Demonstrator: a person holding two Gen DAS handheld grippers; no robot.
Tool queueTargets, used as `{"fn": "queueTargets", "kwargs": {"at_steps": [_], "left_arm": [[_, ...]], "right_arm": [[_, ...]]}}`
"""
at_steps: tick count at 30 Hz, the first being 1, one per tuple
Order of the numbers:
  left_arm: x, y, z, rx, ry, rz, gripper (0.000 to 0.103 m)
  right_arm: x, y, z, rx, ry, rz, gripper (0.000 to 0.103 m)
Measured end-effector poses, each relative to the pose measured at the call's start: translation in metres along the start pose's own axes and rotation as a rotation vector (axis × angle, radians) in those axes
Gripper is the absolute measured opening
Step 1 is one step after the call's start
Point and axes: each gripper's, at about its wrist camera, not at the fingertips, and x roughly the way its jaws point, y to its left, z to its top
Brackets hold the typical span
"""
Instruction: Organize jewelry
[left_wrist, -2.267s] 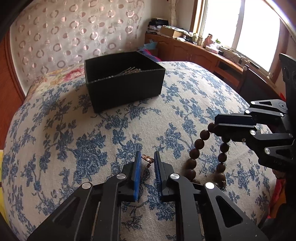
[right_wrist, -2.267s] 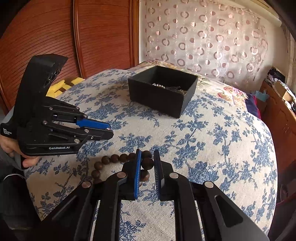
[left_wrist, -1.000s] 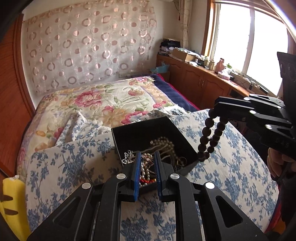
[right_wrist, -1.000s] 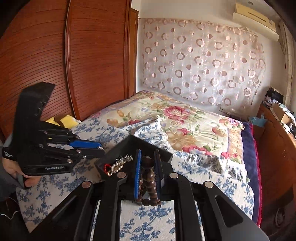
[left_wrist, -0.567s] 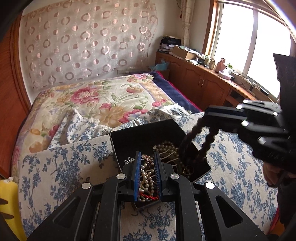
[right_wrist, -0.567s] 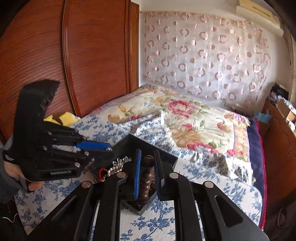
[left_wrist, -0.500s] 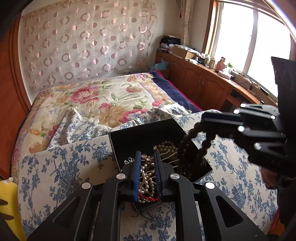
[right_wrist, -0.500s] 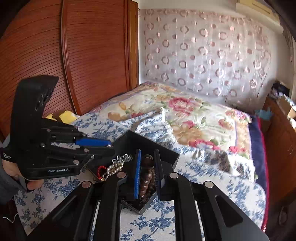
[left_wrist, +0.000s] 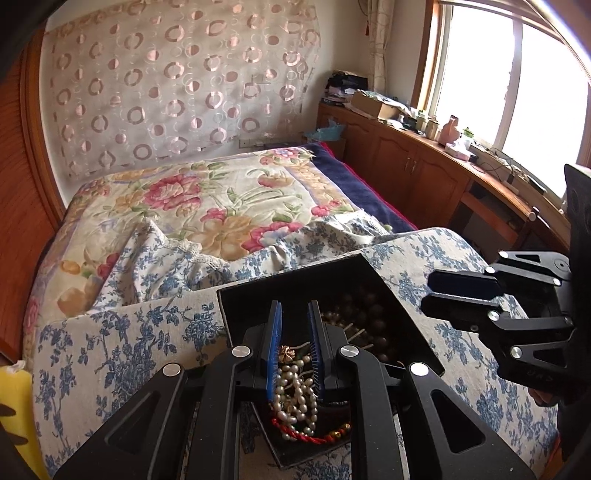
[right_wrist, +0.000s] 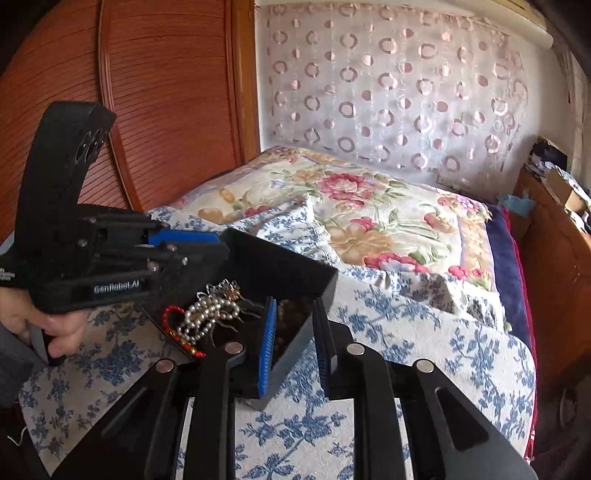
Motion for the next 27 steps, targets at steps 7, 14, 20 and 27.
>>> {"fn": "queueTargets", "kwargs": {"at_steps": [7,14,20,27], "left_arm": [[-0.014,0.001,-0.009,-0.014,-0.012,0.017,0.039],[-0.041,-0.001,-0.028,-0.035,-0.028,0.039,0.079],[-0.066,-0.012,-0.046,-0.043,-0.049,0.087,0.093],[-0.098,-0.018,-0.067,-0.075,-0.076,0.143,0.095]], "right_arm": [[-0.012,-0.005,-0.014,0.065,-0.036,-0.062,0.039],[-0.03,-0.003,-0.032,0.126,-0.072,-0.108,0.075],[-0.049,0.008,-0.049,0.163,-0.091,-0.148,0.098],[-0.078,0.023,-0.063,0.208,-0.137,-0.165,0.1]]}}
